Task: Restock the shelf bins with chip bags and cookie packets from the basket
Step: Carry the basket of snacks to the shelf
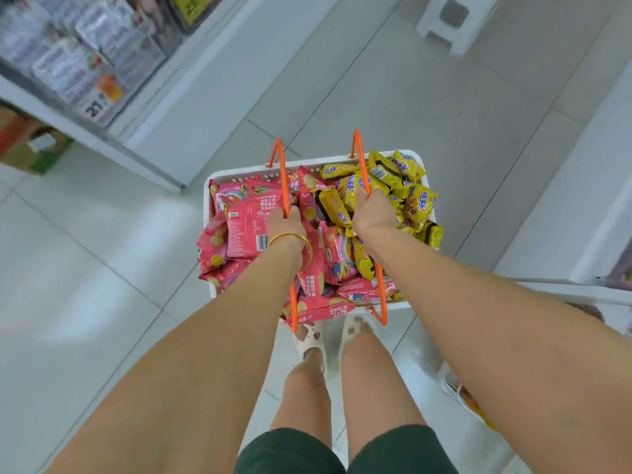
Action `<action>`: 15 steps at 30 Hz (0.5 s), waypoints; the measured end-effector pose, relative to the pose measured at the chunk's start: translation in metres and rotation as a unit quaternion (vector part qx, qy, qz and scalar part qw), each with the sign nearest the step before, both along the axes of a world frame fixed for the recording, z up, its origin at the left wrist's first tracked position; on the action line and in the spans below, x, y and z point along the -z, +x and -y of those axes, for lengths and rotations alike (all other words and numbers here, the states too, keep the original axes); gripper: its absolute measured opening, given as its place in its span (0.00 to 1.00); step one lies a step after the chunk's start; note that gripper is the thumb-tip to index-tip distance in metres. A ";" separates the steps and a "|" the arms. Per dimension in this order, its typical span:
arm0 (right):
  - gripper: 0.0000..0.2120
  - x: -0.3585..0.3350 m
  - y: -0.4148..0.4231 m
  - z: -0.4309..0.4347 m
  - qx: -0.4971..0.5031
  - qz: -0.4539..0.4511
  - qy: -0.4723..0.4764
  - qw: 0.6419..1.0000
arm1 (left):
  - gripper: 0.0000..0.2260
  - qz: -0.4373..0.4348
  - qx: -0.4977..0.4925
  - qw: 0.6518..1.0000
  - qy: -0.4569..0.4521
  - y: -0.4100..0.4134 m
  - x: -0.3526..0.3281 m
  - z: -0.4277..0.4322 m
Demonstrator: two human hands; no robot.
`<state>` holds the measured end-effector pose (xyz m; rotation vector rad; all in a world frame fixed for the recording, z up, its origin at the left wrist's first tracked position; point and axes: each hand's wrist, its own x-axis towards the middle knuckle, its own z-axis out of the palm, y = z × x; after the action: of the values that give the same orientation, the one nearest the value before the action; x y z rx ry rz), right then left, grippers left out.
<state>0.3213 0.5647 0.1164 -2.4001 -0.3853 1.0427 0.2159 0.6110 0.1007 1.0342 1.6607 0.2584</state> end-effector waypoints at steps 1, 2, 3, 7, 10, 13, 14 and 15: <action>0.19 -0.001 0.015 -0.011 0.007 -0.001 0.001 1.000 | 0.07 -0.002 0.010 1.000 0.001 0.015 0.000 -0.012; 0.19 -0.002 0.031 -0.021 0.013 -0.001 0.001 1.000 | 0.07 -0.007 0.018 1.000 0.001 0.031 0.000 -0.024; 0.19 -0.002 0.046 -0.032 0.019 -0.002 0.000 1.000 | 0.08 -0.005 0.024 1.000 0.001 0.047 0.000 -0.037; 0.20 0.000 0.111 -0.078 0.044 -0.002 -0.010 0.999 | 0.15 -0.014 0.062 0.998 0.004 0.111 0.001 -0.095; 0.20 0.001 0.161 -0.110 0.067 -0.007 -0.011 0.998 | 0.09 -0.004 0.066 0.998 0.005 0.162 0.001 -0.131; 0.20 -0.002 0.205 -0.140 0.080 -0.006 -0.012 0.997 | 0.08 -0.003 0.074 0.997 -0.003 0.211 -0.002 -0.163; 0.21 -0.002 0.220 -0.150 0.086 -0.007 -0.010 0.996 | 0.07 -0.006 0.086 0.996 0.003 0.226 -0.002 -0.174; 0.20 -0.004 0.235 -0.160 0.092 -0.006 -0.009 0.996 | 0.07 -0.012 0.101 0.995 0.008 0.241 -0.004 -0.186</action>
<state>0.5563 0.7247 0.1200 -2.3912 -0.1473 0.9811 0.4570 0.7966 0.1052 1.2124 1.5633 0.1261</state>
